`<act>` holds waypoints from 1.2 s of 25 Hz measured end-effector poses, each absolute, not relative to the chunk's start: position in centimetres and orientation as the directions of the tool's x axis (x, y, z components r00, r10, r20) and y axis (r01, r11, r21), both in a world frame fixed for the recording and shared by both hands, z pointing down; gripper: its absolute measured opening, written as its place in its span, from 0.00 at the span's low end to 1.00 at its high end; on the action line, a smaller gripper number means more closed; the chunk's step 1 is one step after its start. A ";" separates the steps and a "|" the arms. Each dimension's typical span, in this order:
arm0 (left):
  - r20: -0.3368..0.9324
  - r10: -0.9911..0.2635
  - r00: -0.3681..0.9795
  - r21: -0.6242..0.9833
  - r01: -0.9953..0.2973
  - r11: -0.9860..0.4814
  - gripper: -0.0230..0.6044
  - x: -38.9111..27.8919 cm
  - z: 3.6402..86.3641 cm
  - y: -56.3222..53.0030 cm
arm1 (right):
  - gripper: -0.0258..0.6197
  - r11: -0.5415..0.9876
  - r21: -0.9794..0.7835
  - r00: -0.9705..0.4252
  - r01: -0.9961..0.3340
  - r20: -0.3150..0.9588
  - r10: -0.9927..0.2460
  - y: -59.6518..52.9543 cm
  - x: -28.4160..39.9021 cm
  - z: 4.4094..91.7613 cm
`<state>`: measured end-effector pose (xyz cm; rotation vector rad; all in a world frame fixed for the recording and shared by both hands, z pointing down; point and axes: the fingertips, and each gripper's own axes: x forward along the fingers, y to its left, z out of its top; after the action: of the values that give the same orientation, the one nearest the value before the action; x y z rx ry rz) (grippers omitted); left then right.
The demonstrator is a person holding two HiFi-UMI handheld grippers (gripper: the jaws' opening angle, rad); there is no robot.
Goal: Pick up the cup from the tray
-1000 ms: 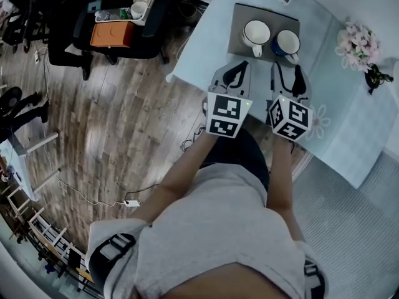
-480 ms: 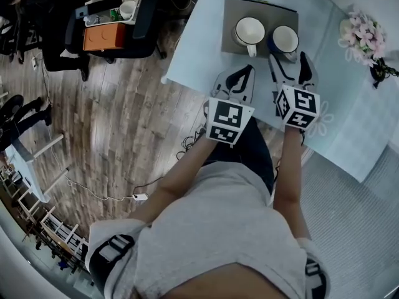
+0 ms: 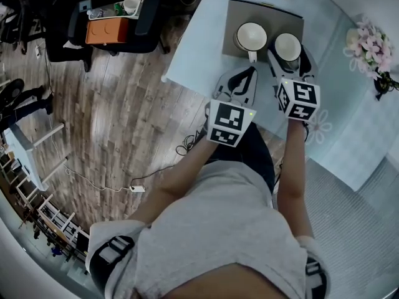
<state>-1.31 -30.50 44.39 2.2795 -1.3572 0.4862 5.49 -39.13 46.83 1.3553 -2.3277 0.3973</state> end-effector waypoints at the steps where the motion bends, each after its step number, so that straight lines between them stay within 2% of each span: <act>1: 0.509 -0.730 0.456 0.193 -0.887 -0.419 0.04 -1.3 44.5 -30.6 | 0.57 0.493 -0.039 -0.447 -0.869 0.488 -0.750 -39.3 5.3 46.9; 17: 0.515 -0.729 0.450 0.191 -0.890 -0.414 0.04 -0.4 44.5 -30.8 | 0.57 0.525 -0.045 -0.483 -0.850 0.467 -0.741 -39.9 4.8 47.2; 23: 0.497 -0.727 0.473 0.180 -0.876 -0.447 0.04 1.0 43.5 -30.9 | 0.57 0.452 -0.081 -0.442 -0.889 0.411 -0.797 -39.9 6.6 45.6; 30: 0.478 -0.693 0.540 0.183 -0.833 -0.522 0.04 4.6 42.9 -31.2 | 0.57 0.317 -0.081 -0.322 -0.945 0.403 -0.857 -39.8 12.9 44.7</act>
<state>4.57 -31.23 42.85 2.3901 -1.2483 0.4923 12.86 -39.78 44.70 1.6251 -2.3017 0.4399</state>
